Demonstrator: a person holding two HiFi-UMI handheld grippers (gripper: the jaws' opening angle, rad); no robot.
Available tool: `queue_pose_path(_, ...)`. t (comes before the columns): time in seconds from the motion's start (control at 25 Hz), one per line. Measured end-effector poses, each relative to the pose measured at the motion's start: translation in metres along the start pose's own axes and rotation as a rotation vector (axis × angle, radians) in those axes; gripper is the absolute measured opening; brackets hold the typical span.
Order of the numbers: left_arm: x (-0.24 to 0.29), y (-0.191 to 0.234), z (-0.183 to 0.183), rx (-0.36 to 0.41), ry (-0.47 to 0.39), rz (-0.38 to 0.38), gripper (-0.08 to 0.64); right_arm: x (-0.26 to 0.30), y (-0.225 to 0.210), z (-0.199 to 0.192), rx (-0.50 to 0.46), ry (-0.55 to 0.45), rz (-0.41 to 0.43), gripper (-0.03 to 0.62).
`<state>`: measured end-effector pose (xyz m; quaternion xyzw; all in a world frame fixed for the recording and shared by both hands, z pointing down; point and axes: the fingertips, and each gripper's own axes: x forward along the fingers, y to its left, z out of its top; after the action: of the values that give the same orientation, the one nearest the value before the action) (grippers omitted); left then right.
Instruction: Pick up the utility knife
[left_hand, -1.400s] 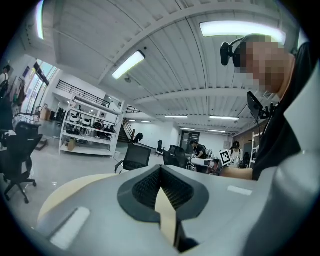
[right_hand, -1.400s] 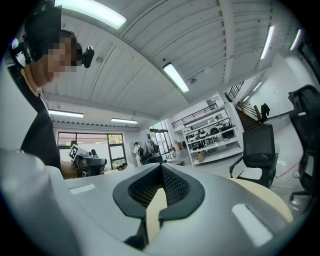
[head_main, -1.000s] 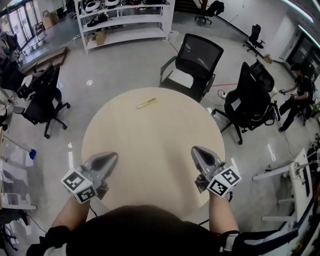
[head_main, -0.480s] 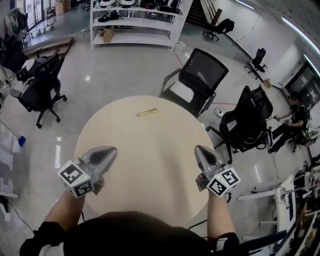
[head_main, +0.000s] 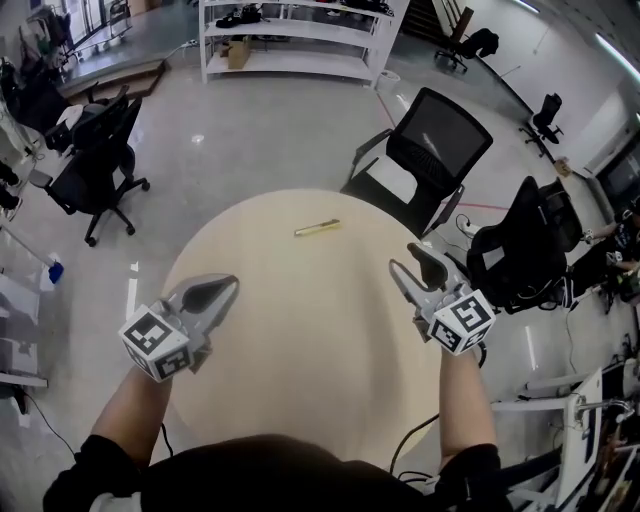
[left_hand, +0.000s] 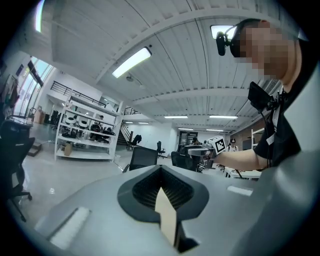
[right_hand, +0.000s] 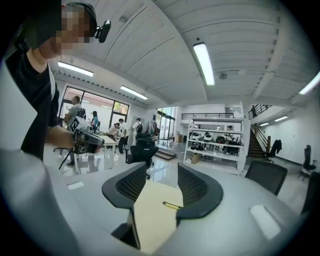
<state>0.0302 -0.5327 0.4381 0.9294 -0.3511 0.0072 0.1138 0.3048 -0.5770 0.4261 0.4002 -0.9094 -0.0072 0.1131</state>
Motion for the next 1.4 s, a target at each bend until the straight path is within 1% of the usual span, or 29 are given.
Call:
queue_pose_path(0.08, 0.017, 0.017, -0.011, 0.004, 0.013, 0.005, 0.000, 0.030, -0.012, -0.013, -0.063, 0.047, 0.034, 0.221)
queue_pose_path(0.16, 0.032, 0.035, -0.023, -0.009, 0.036, 0.019, 0.000, 0.061, -0.023, -0.031, -0.135, 0.093, 0.064, 0.241)
queue_pose_path(0.28, 0.055, 0.061, -0.044, -0.028, 0.058, 0.029, -0.001, 0.107, -0.036, -0.064, -0.236, 0.161, 0.118, 0.250)
queue_pose_path(0.44, 0.085, 0.092, -0.075, -0.034, 0.090, 0.030, 0.000, 0.164, -0.055, -0.117, -0.304, 0.246, 0.206, 0.273)
queue_pose_path(0.6, 0.115, 0.109, -0.106, -0.033, 0.093, -0.021, 0.000, 0.211, -0.069, -0.180, -0.364, 0.357, 0.304, 0.293)
queue_pose_path(0.72, 0.136, 0.124, -0.129, -0.052, 0.099, -0.025, 0.000, 0.239, -0.080, -0.225, -0.374, 0.429, 0.362, 0.308)
queue_pose_path(0.84, 0.155, 0.129, -0.146, -0.066, 0.105, -0.045, 0.000, 0.262, -0.090, -0.266, -0.379, 0.491, 0.393, 0.328)
queue_pose_path(0.96, 0.166, 0.136, -0.159, -0.074, 0.107, -0.059, 0.000, 0.282, -0.097, -0.297, -0.363, 0.534, 0.420, 0.351)
queue_pose_path(1.12, 0.170, 0.139, -0.174, -0.085, 0.118, -0.076, 0.000, 0.304, -0.103, -0.323, -0.336, 0.558, 0.448, 0.368)
queue_pose_path(1.28, 0.174, 0.141, -0.184, -0.087, 0.124, -0.082, 0.000, 0.314, -0.102, -0.343, -0.327, 0.598, 0.506, 0.371)
queue_pose_path(1.4, 0.174, 0.143, -0.187, -0.105, 0.120, -0.083, 0.000, 0.315, -0.103, -0.350, -0.271, 0.611, 0.553, 0.371)
